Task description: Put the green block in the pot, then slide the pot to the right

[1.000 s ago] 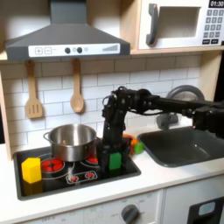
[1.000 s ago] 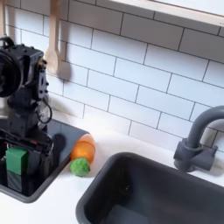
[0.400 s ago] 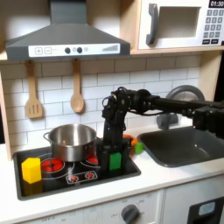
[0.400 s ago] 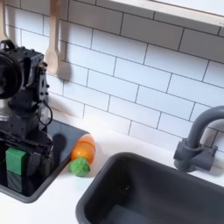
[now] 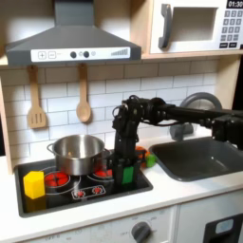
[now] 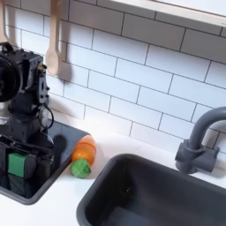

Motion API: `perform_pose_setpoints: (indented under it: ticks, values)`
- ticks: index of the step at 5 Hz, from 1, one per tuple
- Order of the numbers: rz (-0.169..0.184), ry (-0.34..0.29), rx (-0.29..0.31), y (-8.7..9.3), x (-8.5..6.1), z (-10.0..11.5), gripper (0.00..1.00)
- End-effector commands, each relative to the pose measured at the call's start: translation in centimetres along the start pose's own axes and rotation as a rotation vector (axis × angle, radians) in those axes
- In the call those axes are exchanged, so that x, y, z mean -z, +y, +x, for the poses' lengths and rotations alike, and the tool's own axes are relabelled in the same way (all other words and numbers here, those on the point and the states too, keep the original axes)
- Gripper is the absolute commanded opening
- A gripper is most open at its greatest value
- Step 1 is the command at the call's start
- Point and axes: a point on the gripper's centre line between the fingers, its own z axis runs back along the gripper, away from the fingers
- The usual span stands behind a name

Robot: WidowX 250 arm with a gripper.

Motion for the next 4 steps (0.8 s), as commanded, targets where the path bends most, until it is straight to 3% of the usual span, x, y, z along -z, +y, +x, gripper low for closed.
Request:
perform_pose_setpoints:
  ticks: [1,2,4]
  values:
    - [-0.003,-0.036,0.004,0.1,-0.8,-0.3,0.0]
    - [-0.002,-0.045,0.028,0.0,-1.4,-0.6,0.0]
    - [-0.04,-0.088,0.001,0.8,-3.8,-1.3,0.0]
